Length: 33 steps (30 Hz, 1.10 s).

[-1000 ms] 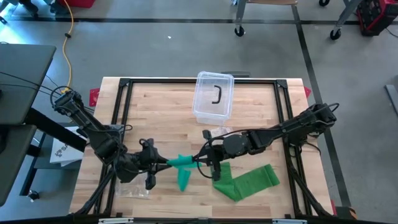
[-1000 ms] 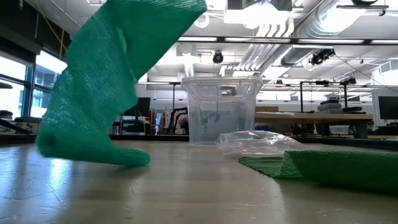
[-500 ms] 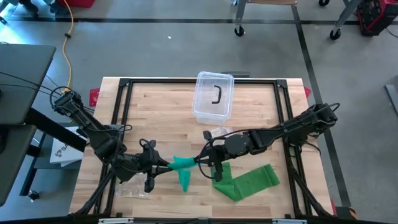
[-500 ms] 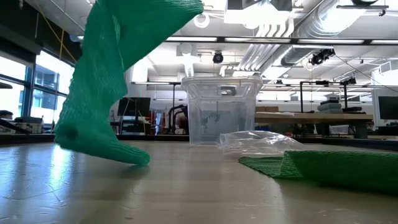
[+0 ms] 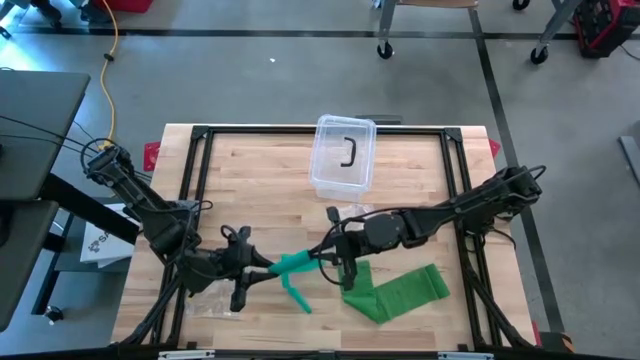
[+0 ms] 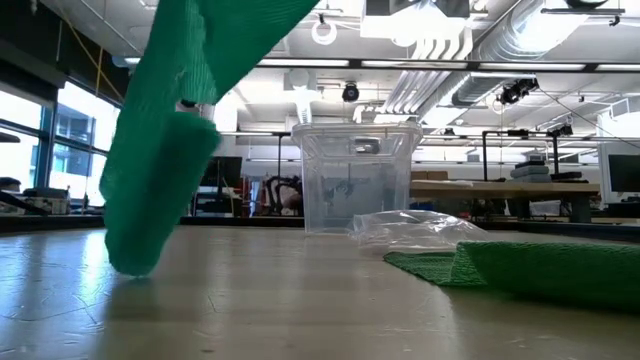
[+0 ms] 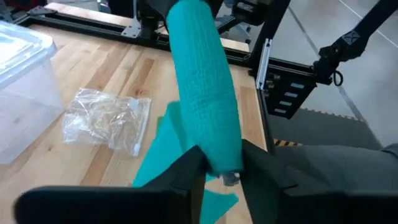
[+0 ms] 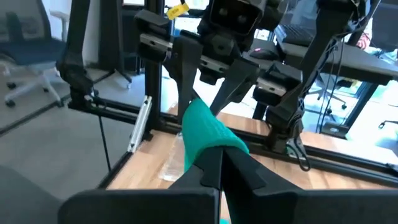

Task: Roll bandage
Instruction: Roll the blue bandage

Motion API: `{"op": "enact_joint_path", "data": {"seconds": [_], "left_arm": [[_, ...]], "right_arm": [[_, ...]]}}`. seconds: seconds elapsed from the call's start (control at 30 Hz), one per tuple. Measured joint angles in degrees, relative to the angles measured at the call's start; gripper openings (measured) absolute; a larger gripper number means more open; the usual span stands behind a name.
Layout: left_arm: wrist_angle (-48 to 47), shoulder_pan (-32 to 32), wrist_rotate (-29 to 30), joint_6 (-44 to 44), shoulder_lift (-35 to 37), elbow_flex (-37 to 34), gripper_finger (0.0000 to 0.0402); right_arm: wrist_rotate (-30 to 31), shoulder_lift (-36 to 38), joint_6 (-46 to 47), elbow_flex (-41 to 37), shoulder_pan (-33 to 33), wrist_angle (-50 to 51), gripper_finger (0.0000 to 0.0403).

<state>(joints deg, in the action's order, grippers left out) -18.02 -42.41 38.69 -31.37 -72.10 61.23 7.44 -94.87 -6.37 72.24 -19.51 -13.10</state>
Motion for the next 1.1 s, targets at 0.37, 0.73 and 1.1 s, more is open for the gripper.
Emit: {"op": "enact_joint_path", "data": {"seconds": [0.37, 0.73, 1.1], "left_arm": [[-3.8, -0.2, 2.6, 1.7, 3.4, 0.1, 0.0187], [-12.1, -1.2, 6.4, 1.5, 8.0, -0.7, 0.0186], [17.6, -5.3, 21.9, 15.0, -0.7, -11.1, 0.0186]], "right_arm": [[1.5, -0.3, 7.0, -11.1, 0.2, -16.0, 0.0000], [4.5, -0.2, 10.3, -22.2, 0.4, -36.0, 0.0000], [4.6, 2.3, 8.9, -25.6, -1.2, -40.7, 0.0000]]}}
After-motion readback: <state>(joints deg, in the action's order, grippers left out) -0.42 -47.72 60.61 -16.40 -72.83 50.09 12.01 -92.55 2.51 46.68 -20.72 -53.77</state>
